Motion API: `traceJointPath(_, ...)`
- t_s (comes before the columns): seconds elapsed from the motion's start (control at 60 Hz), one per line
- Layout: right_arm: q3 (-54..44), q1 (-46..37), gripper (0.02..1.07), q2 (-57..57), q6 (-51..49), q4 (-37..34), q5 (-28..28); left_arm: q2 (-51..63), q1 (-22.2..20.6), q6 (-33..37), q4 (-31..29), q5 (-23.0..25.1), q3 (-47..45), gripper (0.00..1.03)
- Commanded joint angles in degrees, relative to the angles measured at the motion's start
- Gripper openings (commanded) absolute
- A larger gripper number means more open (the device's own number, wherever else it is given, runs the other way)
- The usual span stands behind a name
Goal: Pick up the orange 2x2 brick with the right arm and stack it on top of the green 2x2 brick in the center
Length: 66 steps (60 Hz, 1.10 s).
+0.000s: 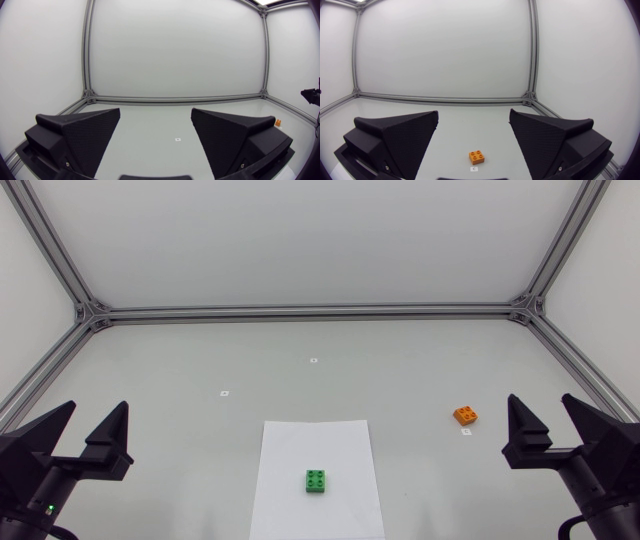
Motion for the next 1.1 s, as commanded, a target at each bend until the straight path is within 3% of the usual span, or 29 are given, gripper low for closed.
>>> traceJointPath(0.0, -1.3, -0.2, 1.03, -0.5, -0.5, 0.1, -0.2, -0.5, 0.2, 0.8, -0.8, 0.3, -2.3, 0.99)
traceJointPath(0.383, -1.1, -0.2, 1.03, -0.7, -0.5, 0.9, -0.4, -0.5, 0.2, 0.8, -0.8, 0.3, -2.3, 0.99)
traceJointPath(0.833, 15.9, 2.1, 1.03, 1.0, 1.5, -8.1, -0.1, -0.5, 0.2, 0.8, -0.8, 0.3, -2.3, 0.99)
traceJointPath(1.083, 26.8, 2.1, 1.03, 13.2, 1.5, -12.3, -0.1, -0.5, 0.2, 0.8, -0.8, 0.3, -2.3, 0.99)
